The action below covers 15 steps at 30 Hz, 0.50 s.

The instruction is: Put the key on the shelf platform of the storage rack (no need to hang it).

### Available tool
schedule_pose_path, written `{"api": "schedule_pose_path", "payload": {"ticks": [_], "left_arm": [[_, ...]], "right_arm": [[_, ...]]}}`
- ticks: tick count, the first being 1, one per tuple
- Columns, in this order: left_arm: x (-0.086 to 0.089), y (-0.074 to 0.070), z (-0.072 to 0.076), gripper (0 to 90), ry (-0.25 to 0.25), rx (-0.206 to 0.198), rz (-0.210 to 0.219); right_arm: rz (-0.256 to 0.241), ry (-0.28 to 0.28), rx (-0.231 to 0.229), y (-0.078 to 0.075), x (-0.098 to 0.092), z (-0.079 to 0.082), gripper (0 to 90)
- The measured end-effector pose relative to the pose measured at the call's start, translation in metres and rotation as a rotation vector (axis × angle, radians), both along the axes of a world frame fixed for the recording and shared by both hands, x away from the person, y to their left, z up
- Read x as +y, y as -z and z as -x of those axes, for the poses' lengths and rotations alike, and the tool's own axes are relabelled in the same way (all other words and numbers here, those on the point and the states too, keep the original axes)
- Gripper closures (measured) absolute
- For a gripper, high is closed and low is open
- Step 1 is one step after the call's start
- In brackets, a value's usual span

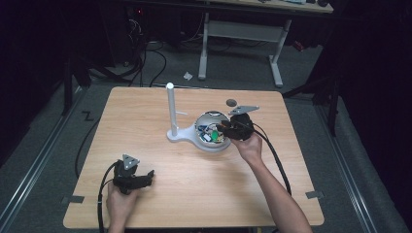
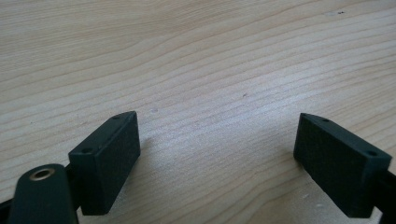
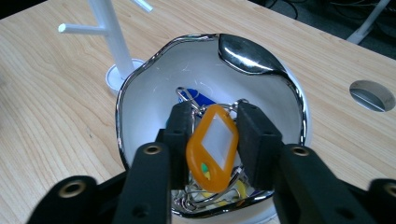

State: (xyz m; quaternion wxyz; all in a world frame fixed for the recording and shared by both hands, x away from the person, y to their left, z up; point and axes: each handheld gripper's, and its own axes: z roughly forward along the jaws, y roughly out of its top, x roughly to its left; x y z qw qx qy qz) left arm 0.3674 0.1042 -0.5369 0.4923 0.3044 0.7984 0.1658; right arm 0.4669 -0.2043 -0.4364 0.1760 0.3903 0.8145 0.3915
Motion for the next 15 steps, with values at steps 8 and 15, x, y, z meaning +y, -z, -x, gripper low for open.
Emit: {"api": "schedule_pose_path", "payload": {"ticks": [8,15], "left_arm": [[0.000,0.000,0.000,14.9,-0.001,0.000,0.000],[0.000,0.000,0.000,15.0,0.007,-0.002,-0.006]], "right_arm": [[0.001,0.008,-0.022,-0.006,-0.002,0.005,58.7],[-0.018,0.010,-0.037,-0.013,-0.009,0.009,57.4]]}}
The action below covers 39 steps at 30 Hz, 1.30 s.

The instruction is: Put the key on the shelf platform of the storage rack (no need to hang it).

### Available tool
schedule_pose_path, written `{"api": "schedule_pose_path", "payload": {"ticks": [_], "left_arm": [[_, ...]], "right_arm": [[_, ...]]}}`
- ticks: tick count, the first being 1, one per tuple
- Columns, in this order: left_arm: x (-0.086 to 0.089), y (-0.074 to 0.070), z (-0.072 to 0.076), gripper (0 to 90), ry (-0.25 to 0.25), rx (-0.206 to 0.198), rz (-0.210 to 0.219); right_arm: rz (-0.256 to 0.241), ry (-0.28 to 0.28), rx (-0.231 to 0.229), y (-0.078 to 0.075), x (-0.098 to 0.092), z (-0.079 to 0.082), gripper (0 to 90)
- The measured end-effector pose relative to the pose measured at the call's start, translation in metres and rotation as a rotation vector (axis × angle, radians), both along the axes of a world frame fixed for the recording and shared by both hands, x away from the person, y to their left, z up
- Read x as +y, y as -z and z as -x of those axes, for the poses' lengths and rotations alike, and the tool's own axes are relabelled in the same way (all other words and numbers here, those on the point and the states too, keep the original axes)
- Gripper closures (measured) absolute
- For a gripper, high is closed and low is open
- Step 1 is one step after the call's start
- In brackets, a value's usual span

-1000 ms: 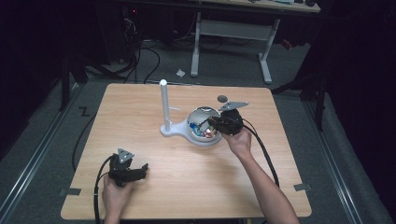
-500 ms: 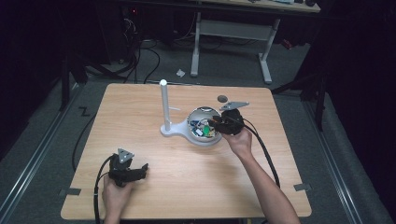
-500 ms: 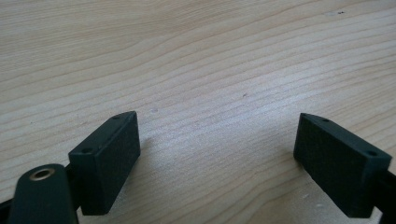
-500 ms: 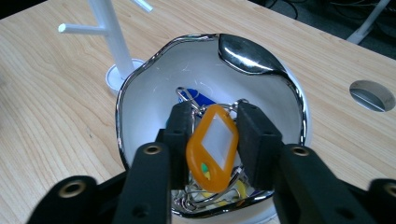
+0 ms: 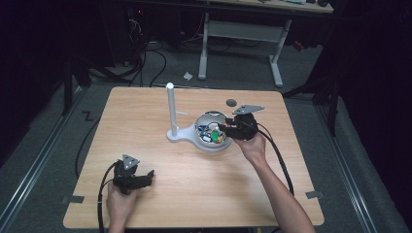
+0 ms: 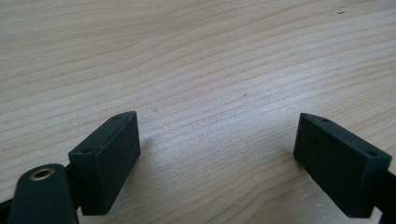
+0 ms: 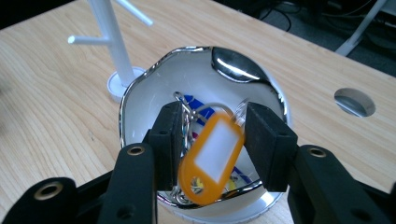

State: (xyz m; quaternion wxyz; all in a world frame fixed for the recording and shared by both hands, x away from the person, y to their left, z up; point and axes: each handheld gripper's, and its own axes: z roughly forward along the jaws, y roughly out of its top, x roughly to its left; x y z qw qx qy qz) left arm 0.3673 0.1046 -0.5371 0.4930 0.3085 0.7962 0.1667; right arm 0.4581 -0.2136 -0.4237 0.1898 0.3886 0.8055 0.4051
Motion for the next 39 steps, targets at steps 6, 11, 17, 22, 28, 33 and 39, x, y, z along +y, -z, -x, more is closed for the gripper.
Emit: {"api": "schedule_pose_path", "payload": {"ticks": [6,11,17,22,28,33,39], "left_arm": [[0.000,0.000,0.000,15.0,0.000,0.000,0.000],[0.000,0.000,0.000,15.0,-0.001,0.000,0.001],[0.000,0.000,0.000,14.9,-0.007,0.003,0.006],[-0.001,0.000,0.000,14.9,-0.009,0.003,0.006],[-0.001,0.000,0.000,14.9,-0.008,0.003,0.005],[0.000,0.000,0.000,14.9,0.003,-0.001,-0.005],[-0.001,0.000,0.000,14.9,-0.005,0.004,0.004]], "right_arm": [[-0.023,0.007,-0.021,-0.009,-0.007,0.005,56.8],[-0.029,0.016,-0.029,-0.014,-0.014,0.008,56.5],[-0.051,0.044,-0.036,-0.016,-0.027,0.012,56.2],[-0.063,0.065,-0.033,-0.018,-0.042,0.017,56.0],[-0.077,0.088,-0.059,-0.026,-0.055,0.025,55.5],[-0.100,0.112,-0.068,-0.028,-0.068,0.031,55.5],[-0.114,0.134,-0.069,-0.029,-0.084,0.040,55.2]]}}
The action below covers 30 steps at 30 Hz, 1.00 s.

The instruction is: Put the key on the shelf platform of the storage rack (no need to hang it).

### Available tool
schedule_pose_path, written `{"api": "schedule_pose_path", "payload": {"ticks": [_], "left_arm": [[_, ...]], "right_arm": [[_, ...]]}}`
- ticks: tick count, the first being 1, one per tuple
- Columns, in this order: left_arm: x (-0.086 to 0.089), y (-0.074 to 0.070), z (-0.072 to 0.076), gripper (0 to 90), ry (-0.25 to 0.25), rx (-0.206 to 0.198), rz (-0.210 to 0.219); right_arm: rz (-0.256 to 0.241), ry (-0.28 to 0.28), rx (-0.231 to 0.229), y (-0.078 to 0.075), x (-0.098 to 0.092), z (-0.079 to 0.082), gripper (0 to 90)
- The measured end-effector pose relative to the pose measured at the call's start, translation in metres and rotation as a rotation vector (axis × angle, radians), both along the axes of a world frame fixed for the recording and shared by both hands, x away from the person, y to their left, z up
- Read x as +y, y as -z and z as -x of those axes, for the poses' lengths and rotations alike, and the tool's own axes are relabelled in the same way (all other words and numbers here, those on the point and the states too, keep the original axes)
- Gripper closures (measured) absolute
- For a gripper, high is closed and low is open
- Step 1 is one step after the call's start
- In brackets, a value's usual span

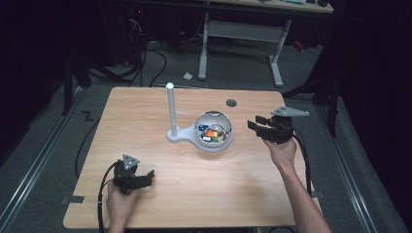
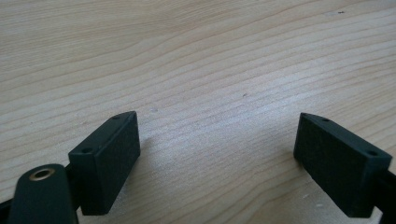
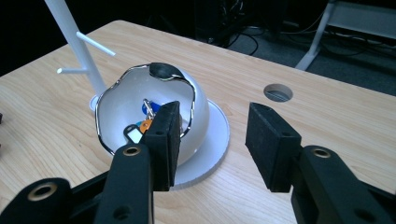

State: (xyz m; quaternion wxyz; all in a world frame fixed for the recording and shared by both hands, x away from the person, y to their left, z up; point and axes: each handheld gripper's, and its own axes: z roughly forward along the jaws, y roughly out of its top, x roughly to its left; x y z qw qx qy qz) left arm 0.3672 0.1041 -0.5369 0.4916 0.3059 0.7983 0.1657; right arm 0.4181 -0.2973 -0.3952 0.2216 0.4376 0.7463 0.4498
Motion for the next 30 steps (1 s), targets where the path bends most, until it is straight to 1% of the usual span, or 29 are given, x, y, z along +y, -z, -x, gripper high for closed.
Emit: {"api": "schedule_pose_path", "payload": {"ticks": [4,8,16,18,22,27,30], "left_arm": [[-0.001,-0.001,0.000,14.9,-0.015,0.005,0.015],[-0.001,0.000,0.000,14.9,-0.013,0.003,0.010],[-0.001,-0.001,0.000,14.9,-0.014,0.005,0.011],[-0.001,0.000,0.000,14.9,-0.011,0.003,0.007],[-0.001,-0.001,0.000,14.9,-0.013,0.004,0.009],[-0.001,0.000,0.000,14.9,-0.012,0.005,0.009],[-0.001,0.000,0.000,14.9,-0.011,0.003,0.007]], "right_arm": [[0.000,0.002,-0.014,-0.006,-0.004,0.008,55.1],[-0.011,0.012,-0.013,-0.010,-0.009,0.013,55.0],[-0.003,0.024,-0.017,-0.014,-0.017,0.024,54.7],[-0.014,0.027,-0.025,-0.014,-0.019,0.027,54.7],[0.008,0.040,-0.024,-0.010,-0.024,0.033,54.8],[0.006,0.049,-0.031,-0.014,-0.029,0.040,54.7],[0.005,0.050,-0.028,-0.015,-0.030,0.045,54.7]]}}
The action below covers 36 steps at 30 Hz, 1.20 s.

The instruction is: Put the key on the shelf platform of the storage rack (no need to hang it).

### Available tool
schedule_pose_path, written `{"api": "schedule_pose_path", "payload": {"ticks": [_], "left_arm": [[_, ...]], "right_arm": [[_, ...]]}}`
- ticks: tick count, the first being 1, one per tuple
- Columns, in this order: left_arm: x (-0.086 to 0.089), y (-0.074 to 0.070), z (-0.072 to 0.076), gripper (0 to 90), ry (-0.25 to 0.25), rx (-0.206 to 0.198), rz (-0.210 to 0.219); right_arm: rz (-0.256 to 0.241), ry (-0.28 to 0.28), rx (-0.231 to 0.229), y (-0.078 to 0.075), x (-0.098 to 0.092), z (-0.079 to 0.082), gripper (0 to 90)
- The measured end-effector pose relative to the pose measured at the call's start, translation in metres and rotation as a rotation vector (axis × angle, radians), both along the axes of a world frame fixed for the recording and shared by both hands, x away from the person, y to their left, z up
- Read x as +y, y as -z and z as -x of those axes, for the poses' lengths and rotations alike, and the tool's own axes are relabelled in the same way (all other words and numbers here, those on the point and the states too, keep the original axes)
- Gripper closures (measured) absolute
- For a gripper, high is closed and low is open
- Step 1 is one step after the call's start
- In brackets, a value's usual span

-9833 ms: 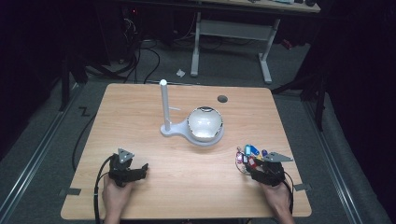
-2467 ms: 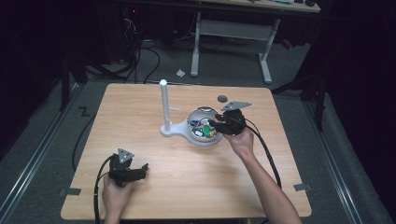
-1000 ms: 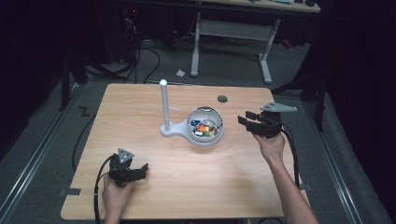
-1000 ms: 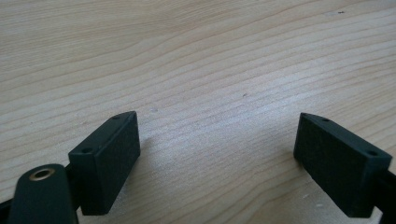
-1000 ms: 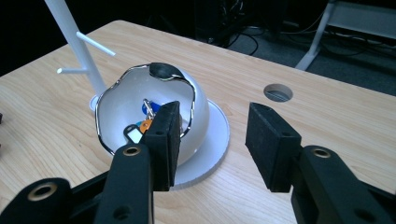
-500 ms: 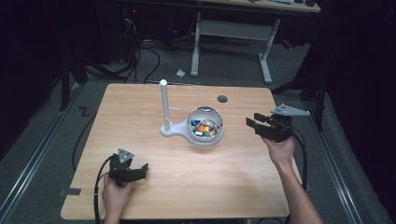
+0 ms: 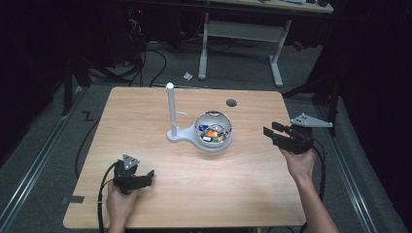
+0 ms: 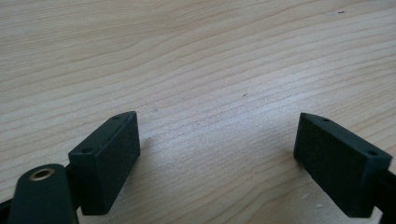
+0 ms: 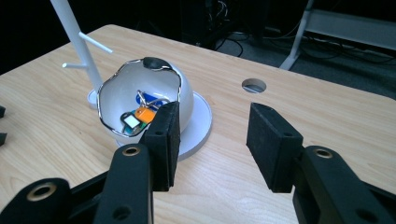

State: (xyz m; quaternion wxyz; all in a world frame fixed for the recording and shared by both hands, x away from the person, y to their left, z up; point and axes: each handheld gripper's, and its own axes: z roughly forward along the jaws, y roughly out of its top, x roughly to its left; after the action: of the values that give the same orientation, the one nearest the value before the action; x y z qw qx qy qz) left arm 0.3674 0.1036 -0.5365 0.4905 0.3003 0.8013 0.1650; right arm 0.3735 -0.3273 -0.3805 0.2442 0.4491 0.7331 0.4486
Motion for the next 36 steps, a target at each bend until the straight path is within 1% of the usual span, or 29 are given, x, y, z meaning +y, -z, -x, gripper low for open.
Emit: {"api": "schedule_pose_path", "payload": {"ticks": [1,4,7,11,13,16,20,27,36], "left_arm": [[0.000,0.000,0.000,14.9,-0.001,0.001,0.001],[0.000,0.000,0.000,14.9,-0.002,0.001,0.002],[0.000,0.000,0.000,14.9,-0.001,0.001,0.000],[0.001,0.000,0.000,14.9,0.011,-0.004,-0.011],[0.001,0.000,0.000,14.9,0.009,-0.004,-0.009],[0.000,0.000,0.000,14.9,0.007,-0.002,-0.006],[0.001,0.000,0.000,14.9,0.008,-0.003,-0.008],[0.000,0.000,0.000,14.9,-0.005,0.001,0.006],[0.000,0.000,0.000,14.9,-0.001,0.000,0.000]], "right_arm": [[-0.005,0.000,-0.005,0.001,-0.001,0.002,54.7],[-0.011,0.007,0.006,0.006,-0.004,0.006,54.7],[-0.020,0.015,0.006,0.010,-0.008,0.010,54.7],[-0.027,0.025,0.004,0.012,-0.013,0.017,54.7],[-0.033,0.027,0.000,0.013,-0.014,0.020,54.7],[-0.038,0.030,0.004,0.017,-0.015,0.024,54.6],[-0.053,0.034,0.009,0.024,-0.017,0.026,54.2],[-0.068,0.032,0.023,0.034,-0.017,0.030,54.2],[-0.082,0.027,0.049,0.048,-0.014,0.031,54.2]]}}
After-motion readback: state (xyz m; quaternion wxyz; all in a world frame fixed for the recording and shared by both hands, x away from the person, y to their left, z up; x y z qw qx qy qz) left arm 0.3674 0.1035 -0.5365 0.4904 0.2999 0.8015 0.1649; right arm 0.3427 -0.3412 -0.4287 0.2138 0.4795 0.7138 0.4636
